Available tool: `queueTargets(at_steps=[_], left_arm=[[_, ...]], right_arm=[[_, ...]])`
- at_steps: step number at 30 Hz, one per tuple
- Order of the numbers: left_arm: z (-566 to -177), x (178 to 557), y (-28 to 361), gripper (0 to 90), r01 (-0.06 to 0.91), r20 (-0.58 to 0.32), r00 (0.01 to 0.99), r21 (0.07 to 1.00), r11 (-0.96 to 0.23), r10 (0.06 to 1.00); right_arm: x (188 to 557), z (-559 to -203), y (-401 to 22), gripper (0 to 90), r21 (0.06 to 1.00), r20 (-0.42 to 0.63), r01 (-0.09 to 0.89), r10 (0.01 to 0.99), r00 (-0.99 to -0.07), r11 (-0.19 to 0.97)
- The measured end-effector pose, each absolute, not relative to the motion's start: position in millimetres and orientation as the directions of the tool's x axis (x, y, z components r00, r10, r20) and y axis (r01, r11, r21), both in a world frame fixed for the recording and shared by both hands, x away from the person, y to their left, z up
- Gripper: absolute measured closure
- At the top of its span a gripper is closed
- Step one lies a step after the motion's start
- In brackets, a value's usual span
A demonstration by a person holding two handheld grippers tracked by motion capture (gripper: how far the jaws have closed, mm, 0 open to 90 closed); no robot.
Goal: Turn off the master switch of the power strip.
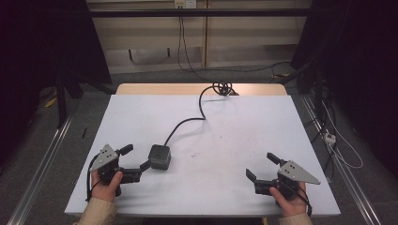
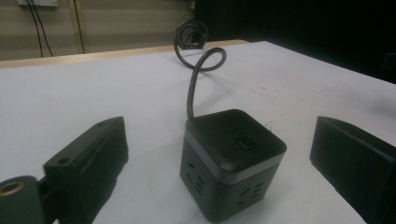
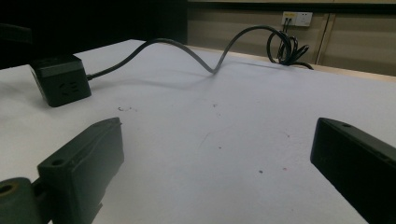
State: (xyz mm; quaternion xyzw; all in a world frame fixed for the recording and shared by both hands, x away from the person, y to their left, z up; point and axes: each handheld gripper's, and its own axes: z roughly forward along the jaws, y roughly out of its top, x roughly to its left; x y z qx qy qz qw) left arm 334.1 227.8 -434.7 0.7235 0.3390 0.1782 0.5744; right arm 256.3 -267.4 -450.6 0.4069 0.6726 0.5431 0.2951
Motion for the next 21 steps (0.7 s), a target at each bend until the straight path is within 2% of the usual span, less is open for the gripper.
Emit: queueTargets(at_steps=[11, 21], left_arm=[[-431.4, 335.3, 230.0, 5.6, 0.281, -0.125, 0.691, 0.954, -0.105, 0.712], [-428.2, 337.2, 229.7, 5.7, 0.307, -0.157, 0.679, 0.948, -0.083, 0.717]], right_arm=[[257.4, -449.8, -266.1, 2.2, 0.971, 0.038, 0.223, 0.868, -0.495, 0.085], [258.7, -449.6, -264.2, 2.2, 0.972, 0.035, 0.22, 0.867, -0.497, 0.087]])
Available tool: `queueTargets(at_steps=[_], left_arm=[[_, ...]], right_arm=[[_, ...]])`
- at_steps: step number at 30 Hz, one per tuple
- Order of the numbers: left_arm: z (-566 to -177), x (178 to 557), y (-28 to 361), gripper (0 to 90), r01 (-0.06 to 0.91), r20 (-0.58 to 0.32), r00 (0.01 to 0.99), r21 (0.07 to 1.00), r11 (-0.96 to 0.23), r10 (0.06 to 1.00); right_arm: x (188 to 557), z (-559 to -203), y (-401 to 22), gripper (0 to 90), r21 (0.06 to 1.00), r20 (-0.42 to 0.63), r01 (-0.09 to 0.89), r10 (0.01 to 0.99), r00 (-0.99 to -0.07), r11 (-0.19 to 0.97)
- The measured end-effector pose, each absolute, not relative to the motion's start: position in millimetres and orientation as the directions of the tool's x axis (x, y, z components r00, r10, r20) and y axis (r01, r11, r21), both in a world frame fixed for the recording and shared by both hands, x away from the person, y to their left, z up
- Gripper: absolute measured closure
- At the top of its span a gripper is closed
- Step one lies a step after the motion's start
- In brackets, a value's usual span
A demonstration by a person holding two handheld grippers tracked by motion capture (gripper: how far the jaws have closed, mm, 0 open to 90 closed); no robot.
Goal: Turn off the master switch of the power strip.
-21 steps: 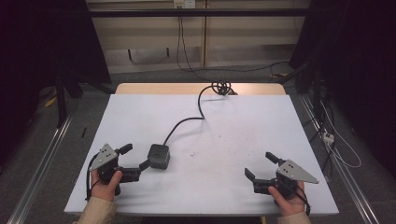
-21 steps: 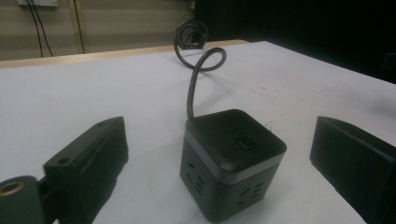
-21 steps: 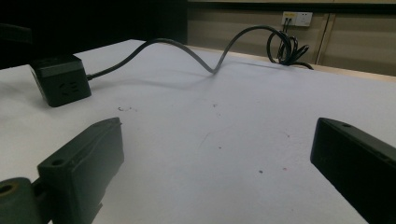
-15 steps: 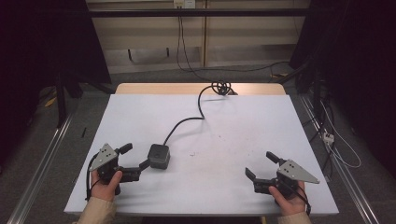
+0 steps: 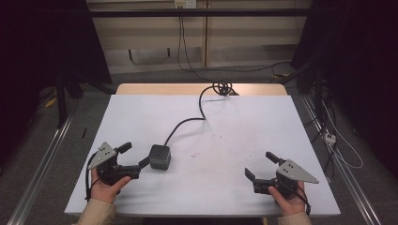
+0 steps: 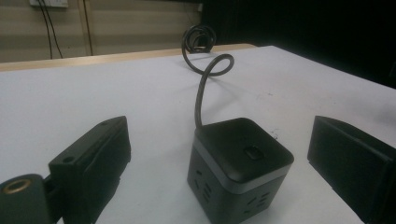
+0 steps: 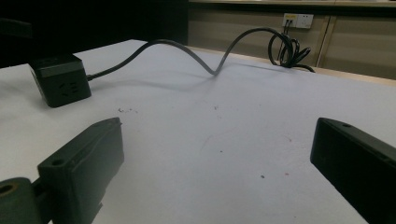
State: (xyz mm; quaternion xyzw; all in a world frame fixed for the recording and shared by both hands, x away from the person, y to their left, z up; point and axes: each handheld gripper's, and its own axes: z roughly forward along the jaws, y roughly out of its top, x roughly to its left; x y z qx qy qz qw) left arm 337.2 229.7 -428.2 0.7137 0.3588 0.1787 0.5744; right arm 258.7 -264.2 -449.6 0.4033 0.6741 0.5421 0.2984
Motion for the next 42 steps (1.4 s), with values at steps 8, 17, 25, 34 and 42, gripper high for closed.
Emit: queueTargets(at_steps=[8, 17, 25, 34, 42], left_arm=[[-425.1, 338.4, 229.2, 17.1, 0.297, -0.145, 0.694, 0.95, -0.096, 0.706], [-421.0, 340.8, 227.8, 39.8, 0.294, -0.144, 0.712, 0.95, -0.104, 0.688], [-420.7, 343.5, 222.7, 48.0, 0.307, -0.137, 0.724, 0.942, -0.137, 0.676], [-420.6, 346.1, 218.9, 51.3, 0.318, -0.148, 0.728, 0.938, -0.139, 0.669], [-418.4, 348.7, 217.9, 55.0, 0.327, -0.169, 0.734, 0.937, -0.124, 0.658]], right_arm=[[258.7, -448.9, -265.1, 2.3, 0.972, 0.03, 0.216, 0.873, -0.487, 0.088], [258.0, -449.1, -265.4, 2.4, 0.972, 0.031, 0.218, 0.872, -0.488, 0.088], [258.1, -448.9, -265.1, 2.5, 0.973, 0.03, 0.215, 0.87, -0.492, 0.089], [258.0, -448.7, -265.3, 2.5, 0.973, 0.033, 0.216, 0.869, -0.493, 0.086], [257.9, -448.5, -264.8, 2.5, 0.973, 0.033, 0.213, 0.867, -0.497, 0.085]])
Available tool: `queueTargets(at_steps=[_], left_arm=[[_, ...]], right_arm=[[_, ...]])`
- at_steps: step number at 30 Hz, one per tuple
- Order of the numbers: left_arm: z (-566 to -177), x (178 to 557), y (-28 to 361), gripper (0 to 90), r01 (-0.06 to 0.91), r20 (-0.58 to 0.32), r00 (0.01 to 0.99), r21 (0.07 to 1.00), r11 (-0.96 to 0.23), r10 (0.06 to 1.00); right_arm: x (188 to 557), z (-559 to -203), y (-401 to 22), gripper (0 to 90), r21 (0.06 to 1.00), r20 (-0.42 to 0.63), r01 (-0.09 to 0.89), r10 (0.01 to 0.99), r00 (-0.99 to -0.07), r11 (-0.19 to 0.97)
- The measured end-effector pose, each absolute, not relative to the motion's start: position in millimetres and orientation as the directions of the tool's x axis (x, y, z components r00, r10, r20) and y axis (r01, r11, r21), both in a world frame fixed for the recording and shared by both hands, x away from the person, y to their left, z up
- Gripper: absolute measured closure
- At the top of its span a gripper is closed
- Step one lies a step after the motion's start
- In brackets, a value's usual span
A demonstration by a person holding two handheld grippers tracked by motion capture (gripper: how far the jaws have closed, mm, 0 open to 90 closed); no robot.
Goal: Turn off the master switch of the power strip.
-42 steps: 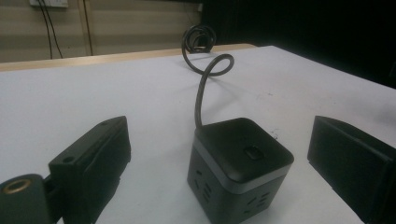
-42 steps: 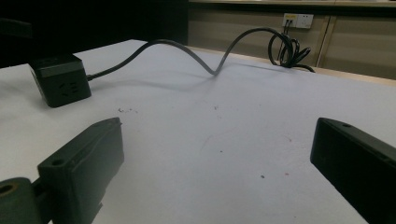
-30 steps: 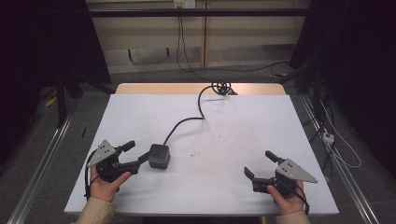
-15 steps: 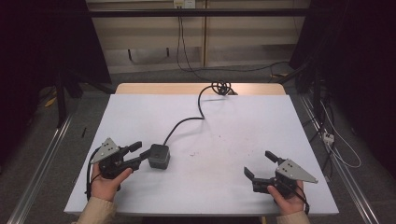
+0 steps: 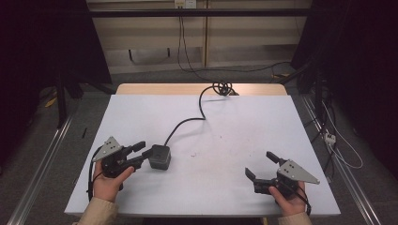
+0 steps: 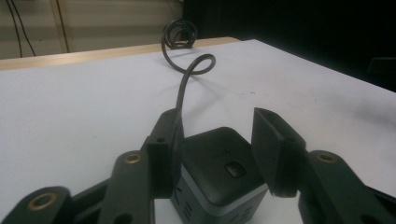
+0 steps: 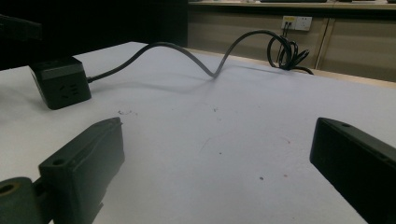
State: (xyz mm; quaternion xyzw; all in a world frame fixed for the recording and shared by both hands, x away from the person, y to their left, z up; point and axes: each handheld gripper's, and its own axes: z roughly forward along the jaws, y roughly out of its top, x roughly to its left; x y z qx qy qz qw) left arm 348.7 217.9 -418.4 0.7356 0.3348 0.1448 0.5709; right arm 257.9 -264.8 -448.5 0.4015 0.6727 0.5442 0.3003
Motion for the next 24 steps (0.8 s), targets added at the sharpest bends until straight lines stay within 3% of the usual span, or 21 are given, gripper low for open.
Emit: queueTargets(at_steps=[8, 24], left_arm=[[-416.7, 352.6, 216.1, 61.0, 0.363, -0.211, 0.732, 0.925, -0.109, 0.648], [-417.3, 356.2, 213.4, 72.7, 0.378, -0.201, 0.724, 0.916, -0.135, 0.66]], right_arm=[[257.9, -448.6, -264.8, 2.5, 0.973, 0.033, 0.212, 0.866, -0.499, 0.085], [257.4, -448.0, -265.1, 2.5, 0.974, 0.034, 0.211, 0.867, -0.497, 0.083]])
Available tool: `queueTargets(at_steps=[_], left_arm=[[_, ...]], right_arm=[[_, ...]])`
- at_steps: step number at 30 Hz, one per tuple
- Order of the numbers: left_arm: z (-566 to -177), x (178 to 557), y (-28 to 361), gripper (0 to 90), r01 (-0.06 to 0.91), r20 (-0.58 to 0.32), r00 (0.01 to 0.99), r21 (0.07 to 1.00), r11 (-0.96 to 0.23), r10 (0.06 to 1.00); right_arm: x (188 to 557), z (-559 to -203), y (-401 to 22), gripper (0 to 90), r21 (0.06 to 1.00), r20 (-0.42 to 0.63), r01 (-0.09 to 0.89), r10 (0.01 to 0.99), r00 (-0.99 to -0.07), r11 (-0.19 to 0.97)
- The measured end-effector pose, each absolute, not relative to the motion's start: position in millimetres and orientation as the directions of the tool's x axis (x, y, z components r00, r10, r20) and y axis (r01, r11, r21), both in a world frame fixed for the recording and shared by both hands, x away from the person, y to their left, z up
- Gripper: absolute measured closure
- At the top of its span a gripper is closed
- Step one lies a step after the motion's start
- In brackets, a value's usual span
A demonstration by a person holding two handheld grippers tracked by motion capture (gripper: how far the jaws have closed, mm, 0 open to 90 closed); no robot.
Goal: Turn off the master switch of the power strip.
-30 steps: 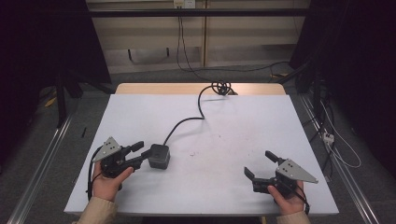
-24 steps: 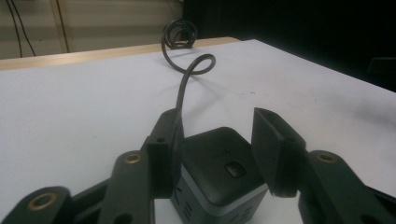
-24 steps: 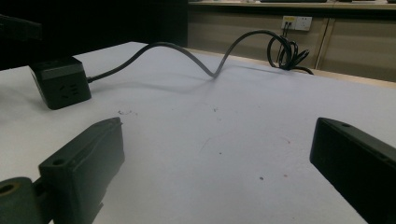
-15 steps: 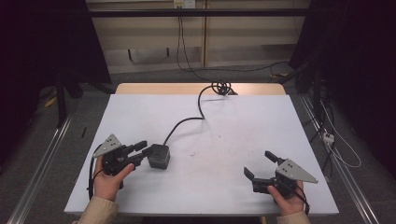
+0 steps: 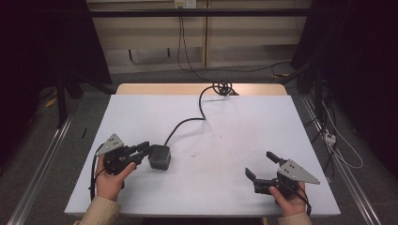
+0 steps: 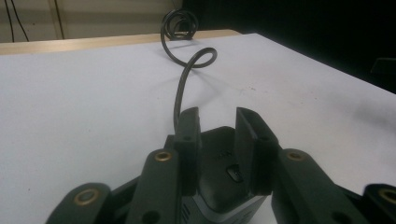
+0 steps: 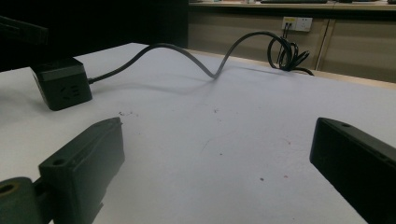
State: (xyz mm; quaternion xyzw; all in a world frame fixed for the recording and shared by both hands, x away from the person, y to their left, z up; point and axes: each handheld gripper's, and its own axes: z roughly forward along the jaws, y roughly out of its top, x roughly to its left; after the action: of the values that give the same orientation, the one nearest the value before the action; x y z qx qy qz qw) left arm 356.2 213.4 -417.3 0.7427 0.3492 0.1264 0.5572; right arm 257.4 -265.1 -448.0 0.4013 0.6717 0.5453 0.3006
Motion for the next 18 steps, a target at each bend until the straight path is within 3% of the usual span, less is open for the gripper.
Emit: queueTargets(at_steps=[18], left_arm=[[-416.9, 355.6, 208.9, 83.0, 0.4, -0.211, 0.739, 0.901, -0.165, 0.64]], right_arm=[[257.1, -447.4, -265.9, 2.7, 0.975, 0.033, 0.208, 0.868, -0.496, 0.081]])
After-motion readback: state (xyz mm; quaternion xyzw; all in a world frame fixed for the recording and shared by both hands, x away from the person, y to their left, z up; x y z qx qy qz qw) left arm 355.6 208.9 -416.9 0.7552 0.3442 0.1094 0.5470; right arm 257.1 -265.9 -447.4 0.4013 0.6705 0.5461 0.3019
